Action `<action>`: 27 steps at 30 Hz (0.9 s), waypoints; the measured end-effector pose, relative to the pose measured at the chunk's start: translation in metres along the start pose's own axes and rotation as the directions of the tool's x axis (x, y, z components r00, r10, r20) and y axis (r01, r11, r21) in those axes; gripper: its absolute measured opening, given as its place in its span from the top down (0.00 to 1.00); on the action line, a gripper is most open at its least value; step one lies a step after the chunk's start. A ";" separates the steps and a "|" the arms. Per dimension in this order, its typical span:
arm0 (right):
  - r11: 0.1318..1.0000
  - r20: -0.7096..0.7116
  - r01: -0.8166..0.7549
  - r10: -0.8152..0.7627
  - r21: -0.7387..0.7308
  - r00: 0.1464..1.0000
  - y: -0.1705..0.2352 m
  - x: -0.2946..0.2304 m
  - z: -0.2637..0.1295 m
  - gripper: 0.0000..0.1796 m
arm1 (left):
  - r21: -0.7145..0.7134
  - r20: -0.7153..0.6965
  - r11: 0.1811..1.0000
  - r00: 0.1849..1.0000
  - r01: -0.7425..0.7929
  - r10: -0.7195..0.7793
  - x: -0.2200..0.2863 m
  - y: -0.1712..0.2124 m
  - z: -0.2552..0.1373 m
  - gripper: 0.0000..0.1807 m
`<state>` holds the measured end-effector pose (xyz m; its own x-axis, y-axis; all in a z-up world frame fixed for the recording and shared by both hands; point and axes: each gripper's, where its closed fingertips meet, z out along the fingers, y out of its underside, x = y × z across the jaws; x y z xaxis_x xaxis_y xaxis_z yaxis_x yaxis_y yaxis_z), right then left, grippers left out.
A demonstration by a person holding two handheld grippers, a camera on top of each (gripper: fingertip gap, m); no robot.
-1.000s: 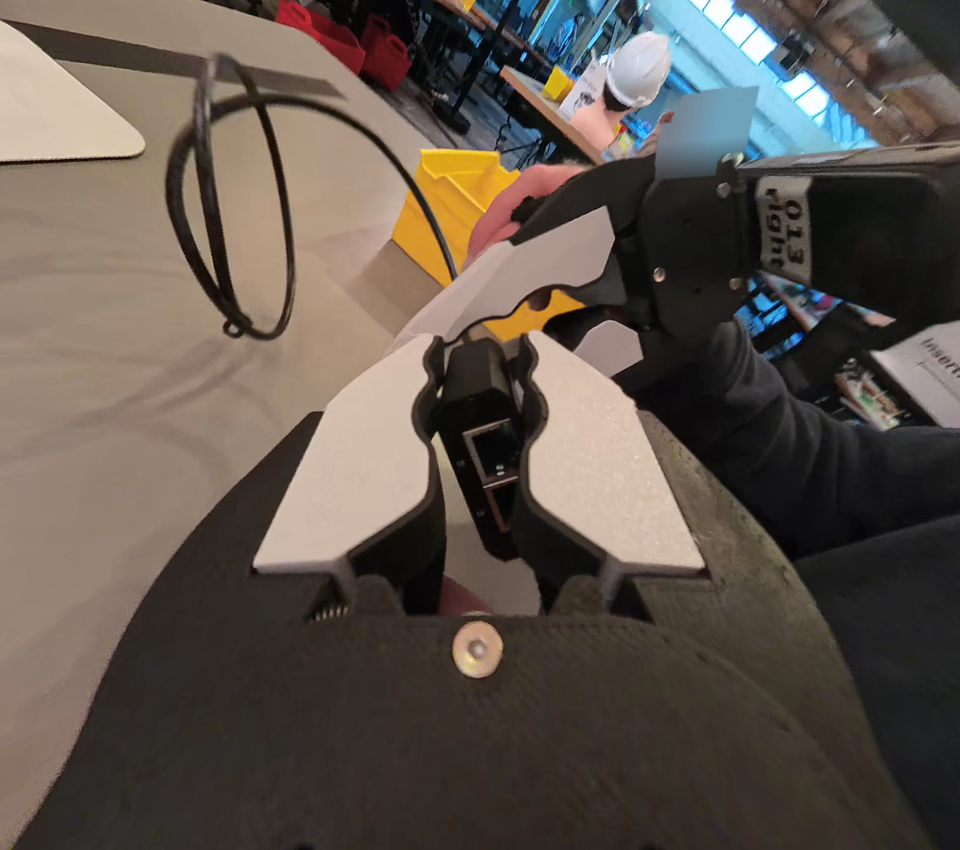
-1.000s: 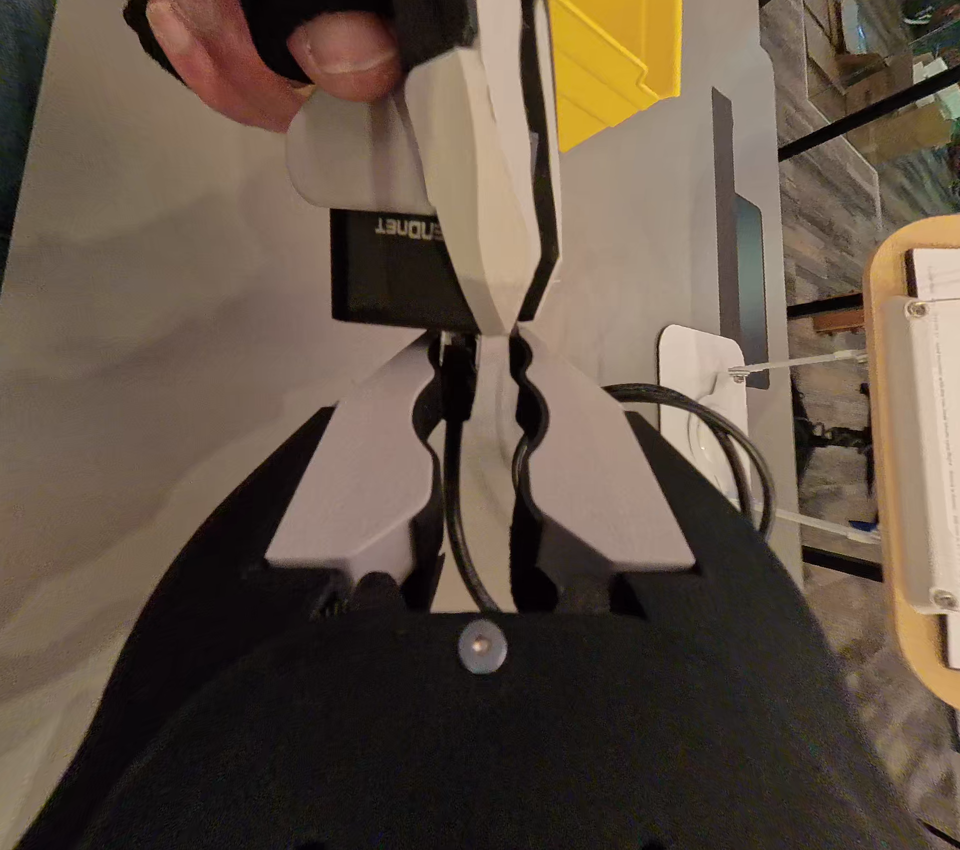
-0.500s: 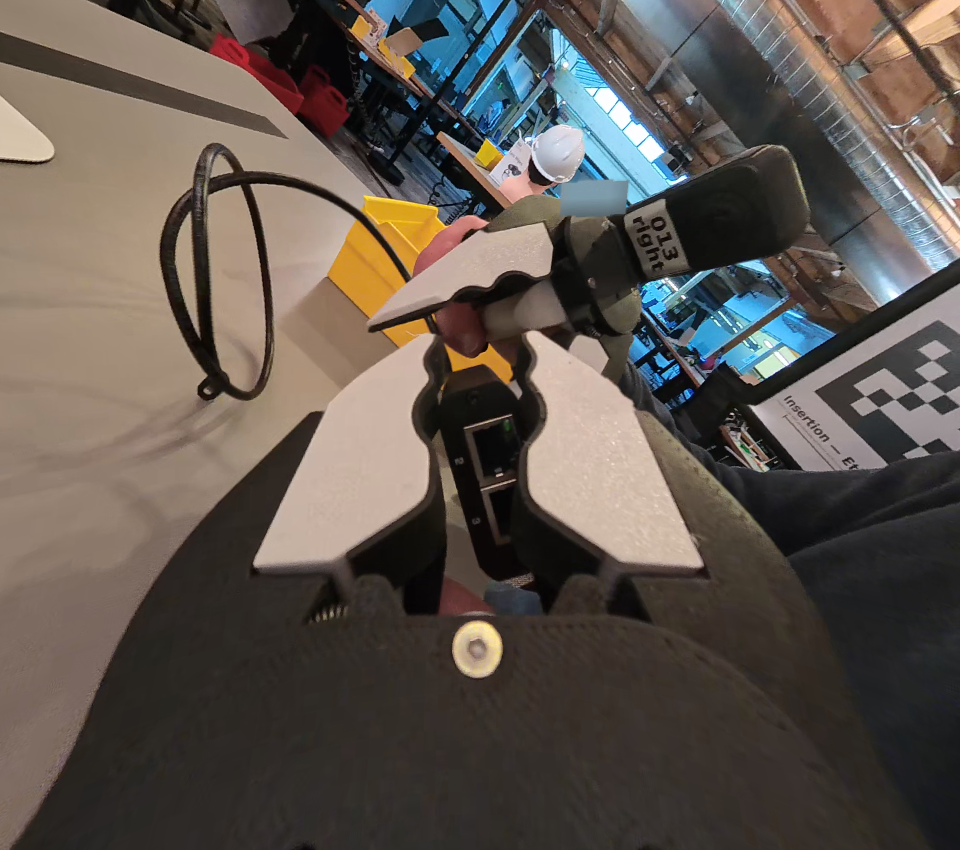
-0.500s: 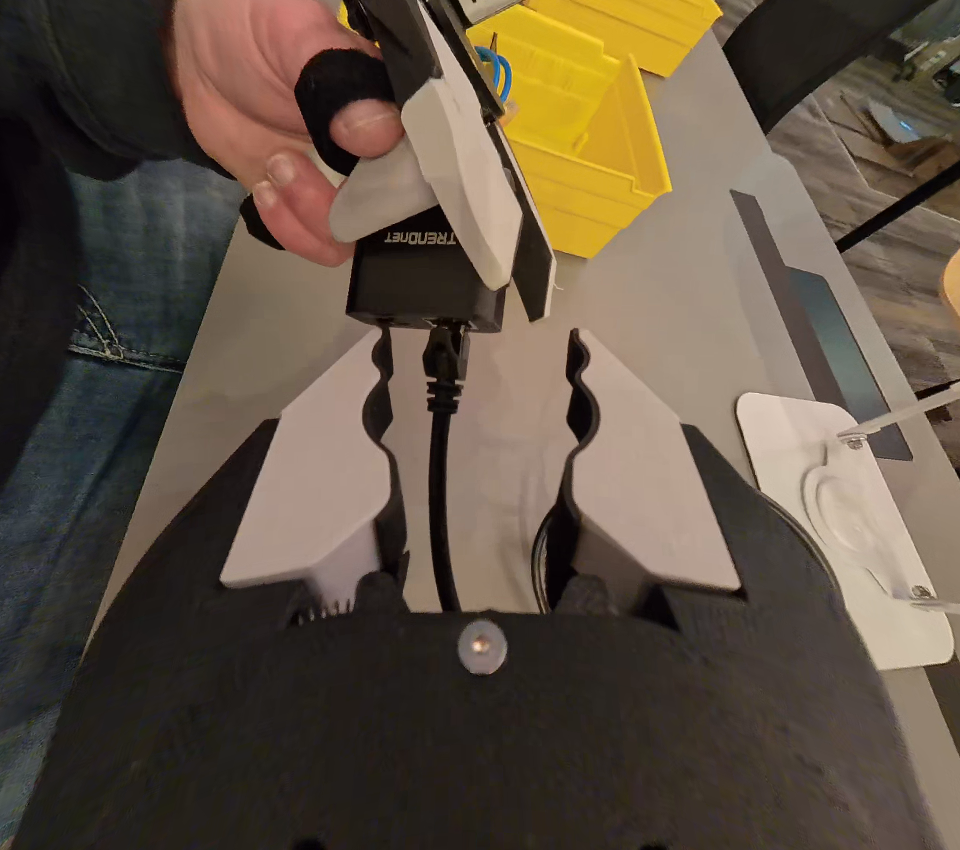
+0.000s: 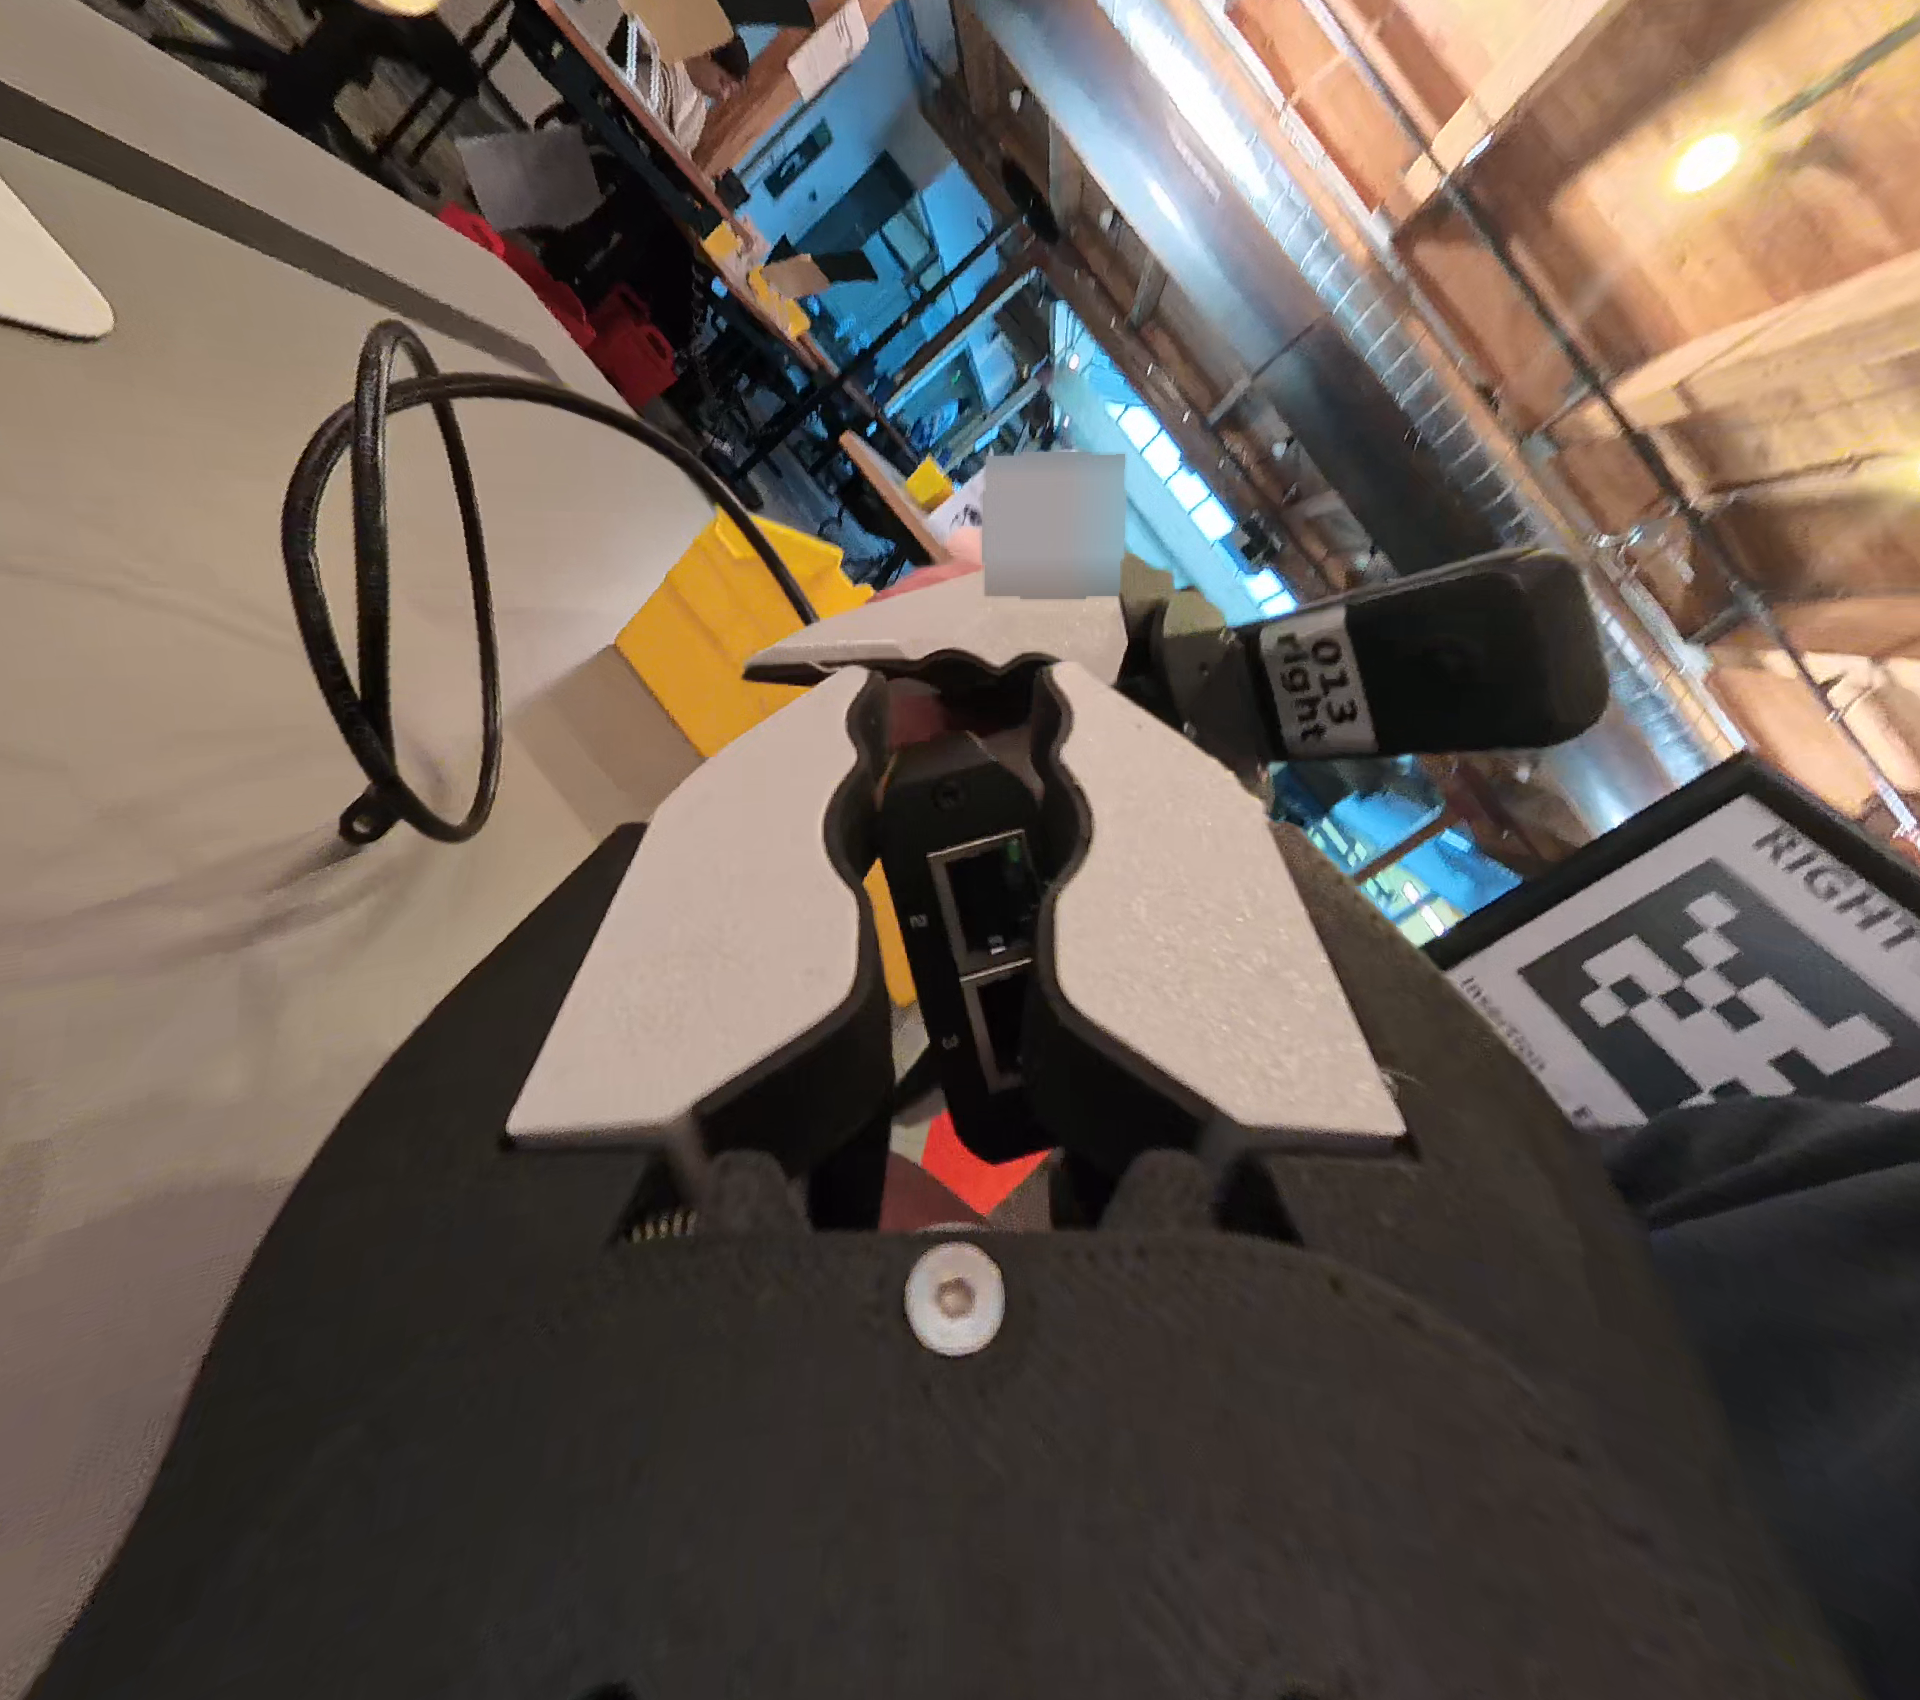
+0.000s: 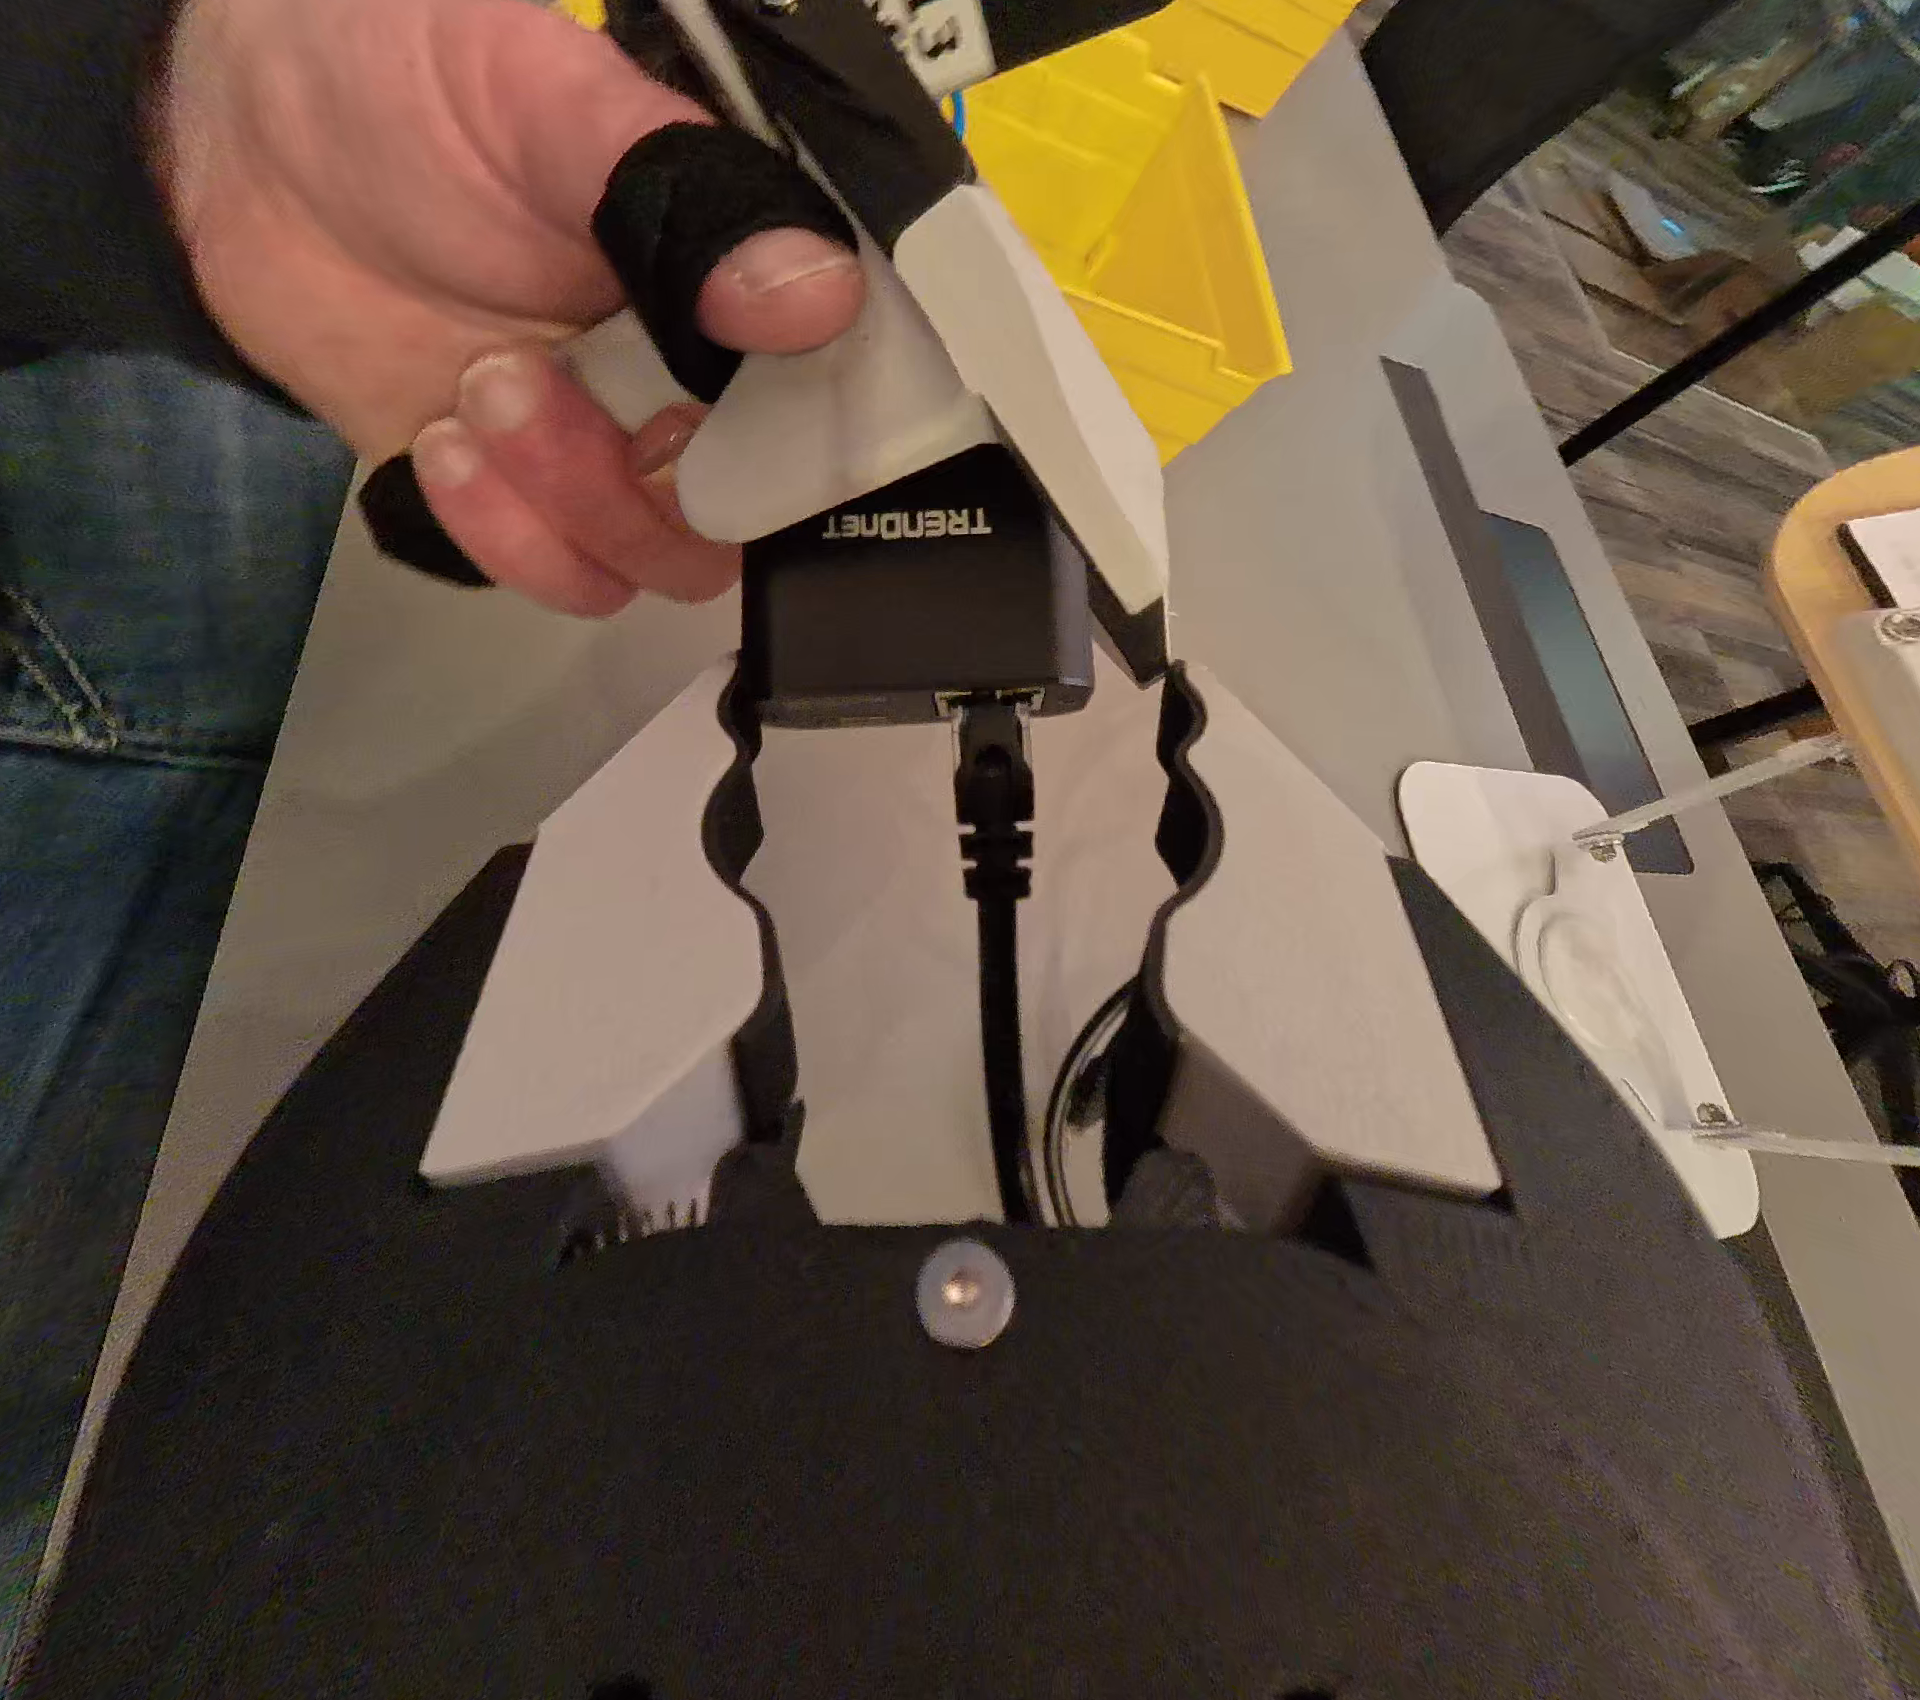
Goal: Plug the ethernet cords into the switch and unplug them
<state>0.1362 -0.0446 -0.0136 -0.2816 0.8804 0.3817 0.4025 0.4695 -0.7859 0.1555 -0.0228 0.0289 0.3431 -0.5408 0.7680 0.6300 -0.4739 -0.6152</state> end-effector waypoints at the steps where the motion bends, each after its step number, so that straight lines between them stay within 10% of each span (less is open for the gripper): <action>1: 1.000 -0.014 -0.004 0.004 -0.006 1.000 0.000 0.002 0.001 0.58 | 0.027 0.000 1.000 1.000 0.013 -0.013 -0.001 -0.002 0.000 0.86; 27: 0.980 -0.044 0.080 -0.073 0.181 0.996 -0.028 -0.001 -0.026 0.66 | -0.127 -0.125 0.991 0.991 0.041 -0.057 0.019 0.010 -0.007 0.86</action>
<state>0.1482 -0.0567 0.0207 -0.2717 0.8458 0.4592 0.2146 0.5184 -0.8278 0.1634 -0.0426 0.0356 0.2169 -0.5954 0.7736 0.5503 -0.5800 -0.6007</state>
